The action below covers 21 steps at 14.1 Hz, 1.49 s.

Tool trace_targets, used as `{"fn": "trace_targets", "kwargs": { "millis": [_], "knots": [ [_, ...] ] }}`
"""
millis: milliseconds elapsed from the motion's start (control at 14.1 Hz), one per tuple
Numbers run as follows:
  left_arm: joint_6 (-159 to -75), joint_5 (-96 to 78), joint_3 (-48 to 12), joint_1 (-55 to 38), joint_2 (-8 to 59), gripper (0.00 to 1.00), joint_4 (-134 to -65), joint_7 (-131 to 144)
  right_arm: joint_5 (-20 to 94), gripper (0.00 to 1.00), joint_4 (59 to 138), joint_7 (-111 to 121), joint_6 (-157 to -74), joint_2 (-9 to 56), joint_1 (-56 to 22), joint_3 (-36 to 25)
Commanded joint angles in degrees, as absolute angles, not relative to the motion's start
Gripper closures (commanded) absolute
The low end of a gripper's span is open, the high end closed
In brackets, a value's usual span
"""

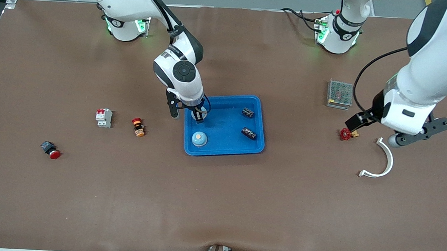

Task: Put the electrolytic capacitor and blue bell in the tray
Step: 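Lower the right gripper's bell into the tray while the left gripper withdraws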

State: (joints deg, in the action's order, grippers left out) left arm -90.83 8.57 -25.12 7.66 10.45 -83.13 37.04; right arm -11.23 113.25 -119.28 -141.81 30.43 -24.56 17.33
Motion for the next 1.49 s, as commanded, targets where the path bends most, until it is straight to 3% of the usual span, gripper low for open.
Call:
{"fn": "trace_targets", "kwargs": {
  "millis": [0, 354, 425, 495, 778, 1062, 1203, 1415],
  "knots": [
    [-87.03, 7.3, -14.18, -0.15, 5.46, 0.0, -84.2, 28.16, -13.79, 1.0, 109.52, -122.43, -141.42, 33.74, -26.27, 16.53],
    [-84.2, 3.78, -7.21, -0.88, 1.68, 0.0, -84.81, 15.31, -16.26, 1.0, 108.37, -123.57, -141.42, 36.03, -26.28, 16.43],
    [-83.85, 3.78, -6.77, -0.7, 1.23, 0.0, -84.9, 13.64, -16.35, 0.29, 108.02, -123.49, -141.33, 36.04, -25.5, 16.44],
    [-83.33, 3.87, -5.72, -0.79, 0.88, 0.0, -84.9, 11.97, -16.52, 0.0, 107.67, -123.14, -140.81, 36.04, -26.1, 16.35],
    [-82.62, 3.95, -2.99, -1.14, -0.26, 0.0, -85.08, 6.77, -16.79, 0.0, 106.27, -118.32, -138.62, 35.95, -24.09, 16.61],
    [-82.7, 4.57, -1.5, -2.02, -1.05, 0.0, -85.52, 5.27, -15.56, 0.0, 99.24, -113.3, -126.76, 35.95, -22.42, 17.31],
    [-82.88, 4.4, -1.32, -2.2, -1.84, 0.0, -85.95, 5.27, -13.46, 0.0, 97.39, -109.62, -125.25, 35.51, -21.36, 17.31],
    [-86.82, 3.78, -1.32, -2.02, -4.65, 0.0, -90.77, 5.36, -13.09, 0.0, 95.98, -103.38, -124.1, 35.25, -18.73, 17.14]
  ]
}}
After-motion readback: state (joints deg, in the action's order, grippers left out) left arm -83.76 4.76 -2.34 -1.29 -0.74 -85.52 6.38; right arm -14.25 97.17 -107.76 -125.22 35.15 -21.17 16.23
